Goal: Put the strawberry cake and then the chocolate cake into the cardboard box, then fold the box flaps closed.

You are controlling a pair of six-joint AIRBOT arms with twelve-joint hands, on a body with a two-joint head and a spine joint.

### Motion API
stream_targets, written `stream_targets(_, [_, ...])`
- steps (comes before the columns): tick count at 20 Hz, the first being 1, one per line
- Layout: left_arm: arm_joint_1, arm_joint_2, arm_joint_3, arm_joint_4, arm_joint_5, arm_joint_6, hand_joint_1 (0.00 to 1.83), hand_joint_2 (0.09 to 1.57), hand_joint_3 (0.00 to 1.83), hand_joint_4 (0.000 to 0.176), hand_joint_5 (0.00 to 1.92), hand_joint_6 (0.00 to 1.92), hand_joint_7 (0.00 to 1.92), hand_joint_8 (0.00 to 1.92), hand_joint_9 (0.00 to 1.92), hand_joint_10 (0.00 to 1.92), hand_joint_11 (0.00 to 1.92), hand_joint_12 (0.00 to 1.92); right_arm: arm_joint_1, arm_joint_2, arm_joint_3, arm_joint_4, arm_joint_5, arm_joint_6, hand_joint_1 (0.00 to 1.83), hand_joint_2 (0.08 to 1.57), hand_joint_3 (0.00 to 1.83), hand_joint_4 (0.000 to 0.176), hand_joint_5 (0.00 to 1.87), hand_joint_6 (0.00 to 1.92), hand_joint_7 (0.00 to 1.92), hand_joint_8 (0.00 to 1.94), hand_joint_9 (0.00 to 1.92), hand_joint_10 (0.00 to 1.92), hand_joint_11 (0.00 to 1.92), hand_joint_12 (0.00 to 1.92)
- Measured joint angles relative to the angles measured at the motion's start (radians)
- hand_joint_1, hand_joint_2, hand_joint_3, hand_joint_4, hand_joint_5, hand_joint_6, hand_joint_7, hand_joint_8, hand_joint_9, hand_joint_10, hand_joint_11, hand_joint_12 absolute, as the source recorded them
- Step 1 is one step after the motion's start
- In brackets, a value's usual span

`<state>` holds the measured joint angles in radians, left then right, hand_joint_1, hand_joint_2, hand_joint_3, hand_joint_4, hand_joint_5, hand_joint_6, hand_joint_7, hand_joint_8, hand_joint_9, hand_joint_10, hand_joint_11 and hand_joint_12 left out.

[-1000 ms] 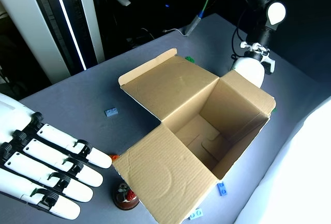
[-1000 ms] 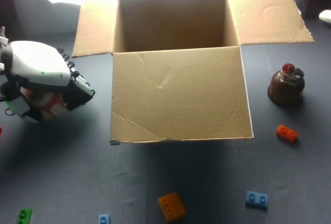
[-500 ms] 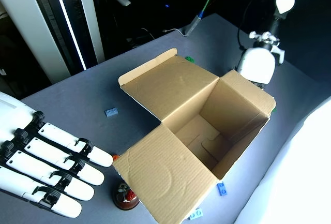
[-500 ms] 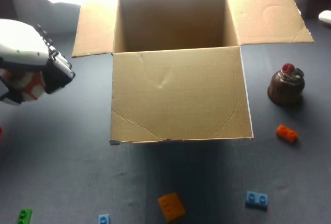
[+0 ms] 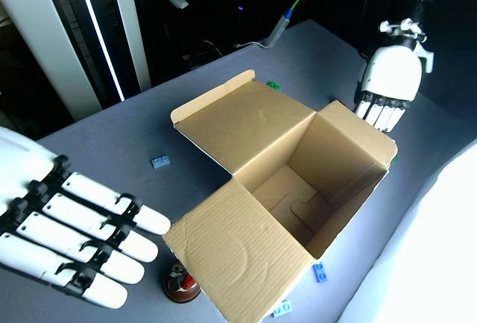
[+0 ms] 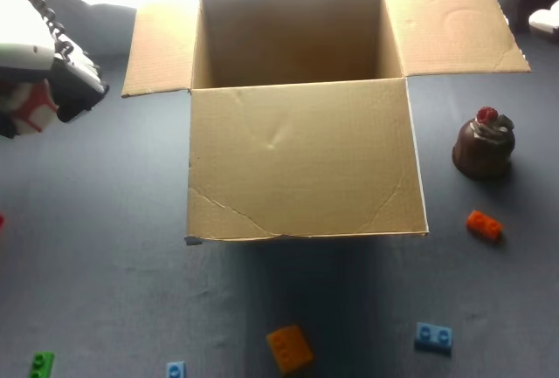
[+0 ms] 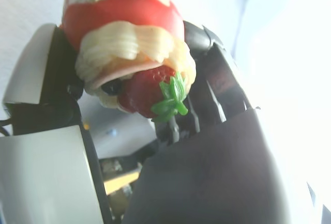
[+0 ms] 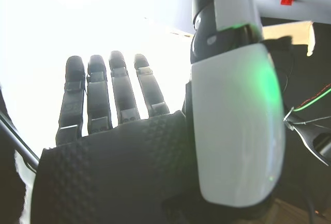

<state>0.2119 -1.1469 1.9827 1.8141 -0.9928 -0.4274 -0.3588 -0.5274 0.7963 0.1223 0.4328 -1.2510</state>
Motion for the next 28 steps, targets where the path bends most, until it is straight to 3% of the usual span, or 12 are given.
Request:
stream_targets(1, [-0.011,0.0,0.008,0.014,0.001,0.0,1.48,1.06,0.47,0.0,0.55,1.52,0.54,1.68,0.6,1.74,0.72,1.84,0.0,0.0,0.0,0.0,-0.005,0.0,0.87,0.94,0.0,0.009,0.0,0.0,0.08,0.01,0.09,0.01,0.0,0.39])
stream_targets(5, [-0.084,0.004,0.029,0.045,0.002,-0.001,1.47,1.09,0.38,0.0,0.54,1.47,0.55,1.66,0.61,1.71,0.72,1.84,0.0,0.0,0.0,0.0,-0.007,-0.001,0.88,0.94,0.0,0.008,0.0,0.0,0.08,0.0,0.09,0.0,0.0,0.31])
stream_targets(10, [-0.191,0.003,0.037,0.098,-0.013,-0.014,1.47,1.1,0.38,0.0,0.57,1.5,0.54,1.65,0.6,1.72,0.72,1.81,0.0,0.0,0.0,0.001,-0.007,-0.003,0.82,0.96,0.0,0.007,0.0,0.0,0.08,0.0,0.09,0.0,0.0,0.3])
stream_targets(17, [-0.318,0.003,0.036,0.165,-0.028,-0.019,1.47,1.1,0.38,0.0,0.57,1.48,0.53,1.67,0.59,1.73,0.73,1.8,0.0,0.0,0.0,0.0,-0.006,-0.004,0.89,0.94,0.0,0.002,0.0,0.0,0.07,0.0,0.09,0.0,0.0,0.28])
stream_targets(22, [-0.383,0.005,-0.022,0.195,-0.055,-0.054,1.47,1.09,0.41,0.0,0.56,1.48,0.52,1.7,0.58,1.75,0.73,1.82,0.0,0.0,0.0,0.0,-0.005,-0.004,0.9,0.96,0.0,0.008,0.0,0.0,0.08,0.0,0.1,0.01,0.0,0.43])
stream_targets(24, [-0.402,0.005,-0.051,0.206,-0.067,-0.067,1.48,1.02,0.55,0.0,0.56,1.52,0.54,1.73,0.6,1.78,0.75,1.83,0.0,0.0,0.0,0.001,-0.004,-0.005,0.9,0.95,0.0,0.006,0.0,0.0,0.08,0.0,0.11,0.0,0.0,0.42])
stream_targets(28, [-0.423,0.005,-0.137,0.218,-0.073,-0.082,1.48,1.03,0.52,0.0,0.56,1.49,0.57,1.69,0.61,1.75,0.75,1.84,0.0,0.0,0.0,0.0,-0.004,-0.005,0.9,0.96,0.0,0.008,0.0,0.0,0.08,0.0,0.11,0.0,0.0,0.42])
